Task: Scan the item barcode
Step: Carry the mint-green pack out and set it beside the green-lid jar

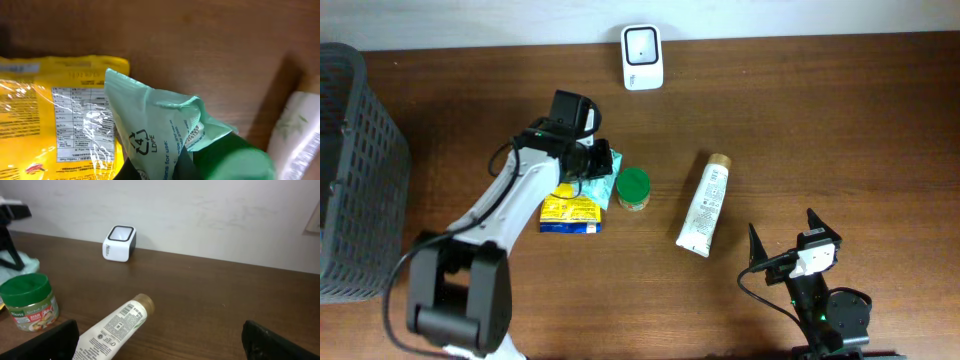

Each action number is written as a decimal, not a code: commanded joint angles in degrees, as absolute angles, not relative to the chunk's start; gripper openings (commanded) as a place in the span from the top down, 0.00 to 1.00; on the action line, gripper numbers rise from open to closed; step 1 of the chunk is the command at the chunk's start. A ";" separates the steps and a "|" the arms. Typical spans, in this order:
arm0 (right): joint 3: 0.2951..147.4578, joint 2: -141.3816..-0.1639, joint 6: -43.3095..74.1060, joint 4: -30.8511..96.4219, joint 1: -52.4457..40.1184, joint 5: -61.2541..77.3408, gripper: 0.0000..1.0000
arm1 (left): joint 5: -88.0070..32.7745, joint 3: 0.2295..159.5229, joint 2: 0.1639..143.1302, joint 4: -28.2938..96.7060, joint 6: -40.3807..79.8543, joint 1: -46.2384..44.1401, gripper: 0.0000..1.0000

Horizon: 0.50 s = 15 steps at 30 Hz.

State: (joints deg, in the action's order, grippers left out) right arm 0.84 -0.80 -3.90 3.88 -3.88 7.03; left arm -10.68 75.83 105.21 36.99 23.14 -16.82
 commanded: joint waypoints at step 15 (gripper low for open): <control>0.32 -0.21 -4.08 3.86 -3.62 7.31 0.02 | -12.62 75.57 109.84 30.70 30.48 -24.49 0.96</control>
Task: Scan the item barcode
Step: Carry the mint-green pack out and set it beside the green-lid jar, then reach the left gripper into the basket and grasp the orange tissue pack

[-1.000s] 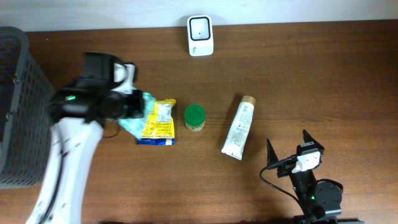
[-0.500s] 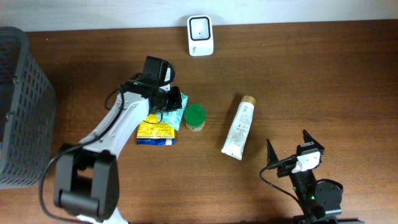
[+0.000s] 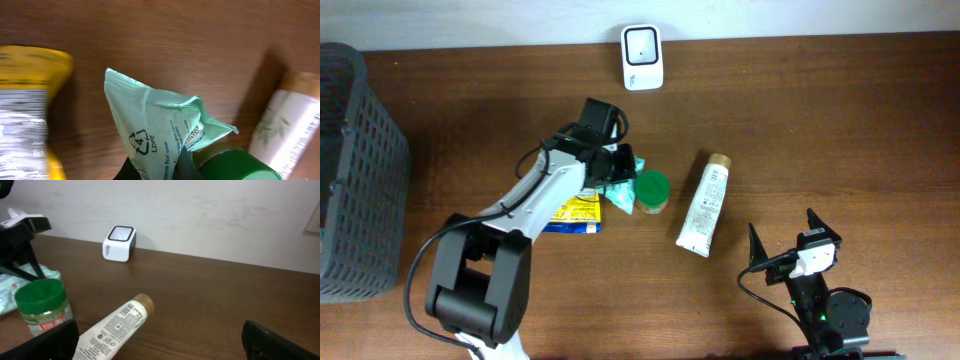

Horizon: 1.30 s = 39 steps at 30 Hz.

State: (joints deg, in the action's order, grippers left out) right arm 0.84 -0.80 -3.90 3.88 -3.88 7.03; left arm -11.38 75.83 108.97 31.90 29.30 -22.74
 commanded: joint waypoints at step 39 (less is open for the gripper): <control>0.32 -0.19 -4.08 3.86 -3.62 7.31 0.02 | 12.34 107.96 92.18 58.19 17.72 31.00 0.39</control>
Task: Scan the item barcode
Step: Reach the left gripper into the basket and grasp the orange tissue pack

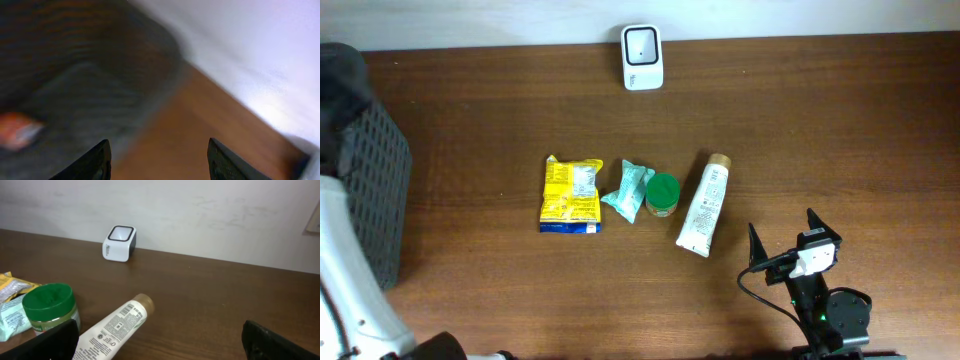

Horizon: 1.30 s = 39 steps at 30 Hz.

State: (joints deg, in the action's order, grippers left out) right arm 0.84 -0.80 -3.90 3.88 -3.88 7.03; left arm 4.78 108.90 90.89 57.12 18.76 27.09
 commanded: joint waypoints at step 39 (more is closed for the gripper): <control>0.32 -0.21 -4.08 3.86 -3.62 7.31 0.02 | 13.28 102.19 117.56 49.78 -0.91 45.21 0.25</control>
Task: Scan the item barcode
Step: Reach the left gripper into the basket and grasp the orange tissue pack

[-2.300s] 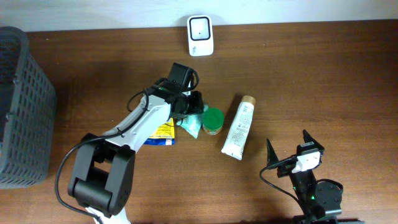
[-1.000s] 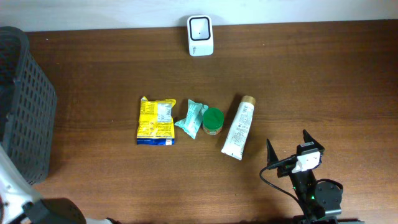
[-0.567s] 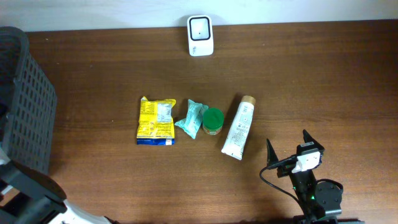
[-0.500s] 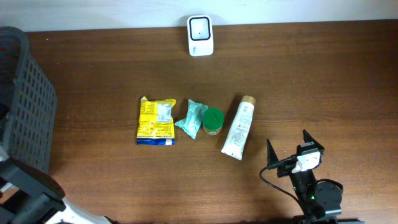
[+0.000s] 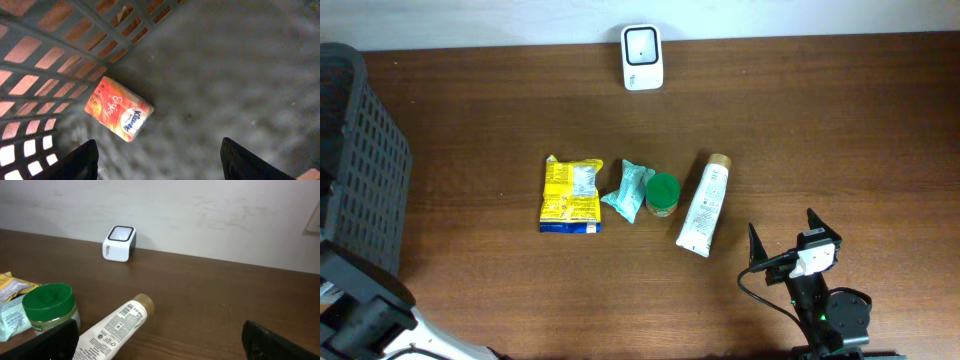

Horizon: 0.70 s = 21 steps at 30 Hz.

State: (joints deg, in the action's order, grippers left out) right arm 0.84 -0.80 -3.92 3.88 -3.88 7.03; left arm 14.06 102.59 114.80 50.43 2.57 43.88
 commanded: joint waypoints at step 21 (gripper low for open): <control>0.32 -0.21 -4.08 3.86 -3.62 7.31 0.02 | 13.32 102.17 127.72 47.94 -4.84 48.93 0.37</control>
State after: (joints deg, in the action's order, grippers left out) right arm 0.84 -0.80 -3.92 3.88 -3.88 7.03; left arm 13.52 102.59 126.06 48.14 -3.60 48.53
